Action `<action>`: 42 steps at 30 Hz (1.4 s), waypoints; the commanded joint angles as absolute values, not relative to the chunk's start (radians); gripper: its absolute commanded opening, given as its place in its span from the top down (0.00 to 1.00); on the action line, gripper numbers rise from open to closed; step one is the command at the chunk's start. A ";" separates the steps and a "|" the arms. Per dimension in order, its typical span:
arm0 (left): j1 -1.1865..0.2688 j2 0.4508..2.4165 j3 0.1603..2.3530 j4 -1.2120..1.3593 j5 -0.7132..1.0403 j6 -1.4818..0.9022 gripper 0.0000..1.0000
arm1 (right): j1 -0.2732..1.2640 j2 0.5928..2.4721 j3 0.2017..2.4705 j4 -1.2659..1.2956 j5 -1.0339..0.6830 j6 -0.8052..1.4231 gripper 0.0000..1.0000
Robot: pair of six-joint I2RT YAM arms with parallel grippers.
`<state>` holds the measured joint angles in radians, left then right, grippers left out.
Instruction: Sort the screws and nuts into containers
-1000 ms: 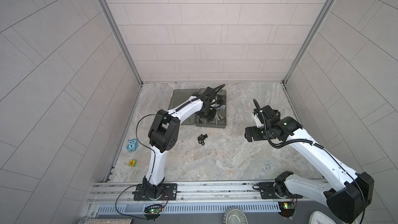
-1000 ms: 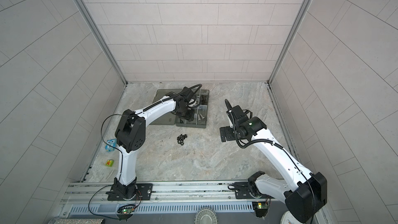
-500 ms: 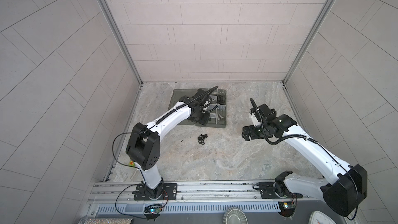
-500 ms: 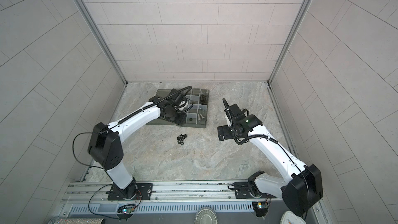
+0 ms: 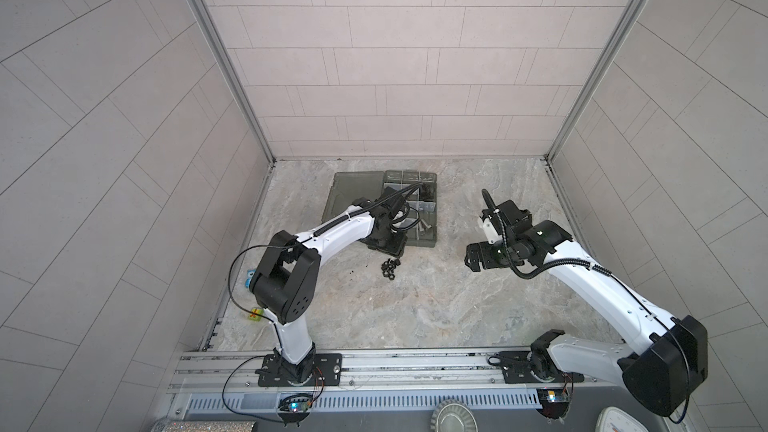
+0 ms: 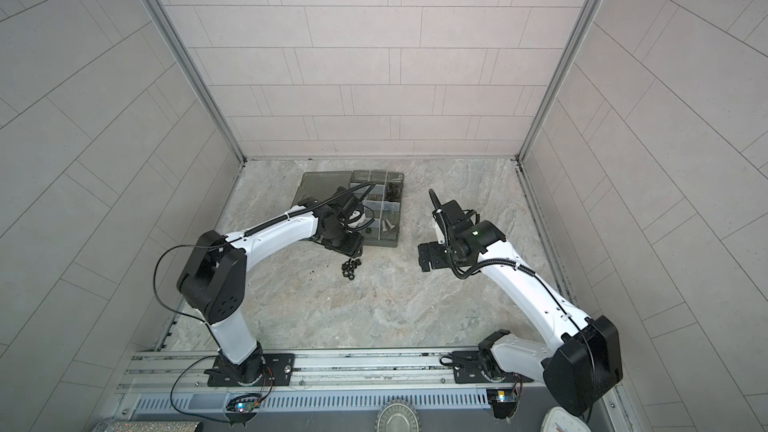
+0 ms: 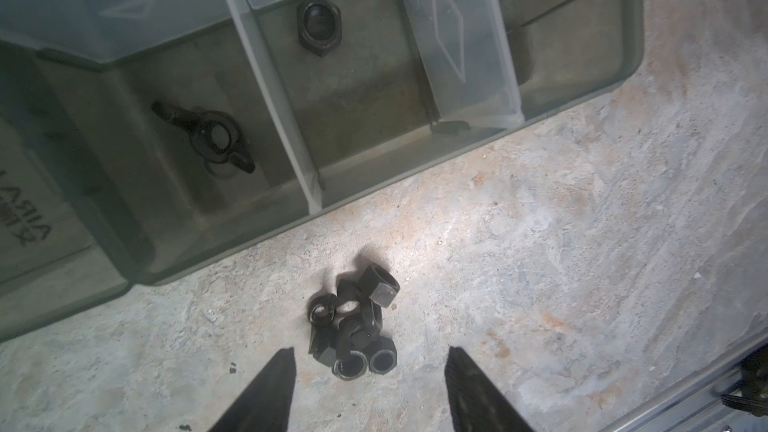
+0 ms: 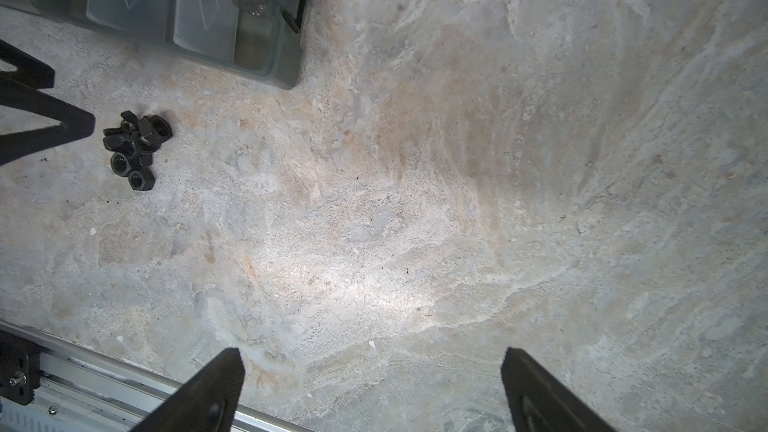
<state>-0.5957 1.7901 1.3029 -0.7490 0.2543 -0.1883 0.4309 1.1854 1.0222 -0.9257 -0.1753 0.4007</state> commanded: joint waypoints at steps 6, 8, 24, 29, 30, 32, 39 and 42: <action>-0.617 1.854 1.270 -0.730 0.268 -0.142 0.38 | 0.430 1.146 1.031 -0.968 -0.142 0.410 0.02; -0.621 1.866 1.272 -0.727 0.263 -0.135 0.39 | 0.430 1.142 1.028 -0.968 -0.139 0.411 0.02; -0.641 1.928 1.282 -0.710 0.238 -0.117 0.49 | 0.430 1.117 1.006 -0.974 -0.127 0.430 0.02; -0.645 1.940 1.293 -0.709 0.234 -0.117 0.52 | 0.431 1.117 1.005 -0.977 -0.123 0.430 0.02; -0.644 1.941 1.294 -0.709 0.231 -0.117 0.53 | 0.431 1.117 1.005 -0.977 -0.122 0.430 0.02; -0.645 1.944 1.297 -0.709 0.228 -0.118 0.53 | 0.430 1.118 1.003 -0.976 -0.123 0.430 0.02; -0.646 1.957 1.314 -0.706 0.221 -0.119 0.56 | 0.431 1.124 1.005 -0.977 -0.123 0.422 0.02; -0.645 1.964 1.324 -0.707 0.217 -0.119 0.56 | 0.431 1.127 1.008 -0.977 -0.122 0.418 0.02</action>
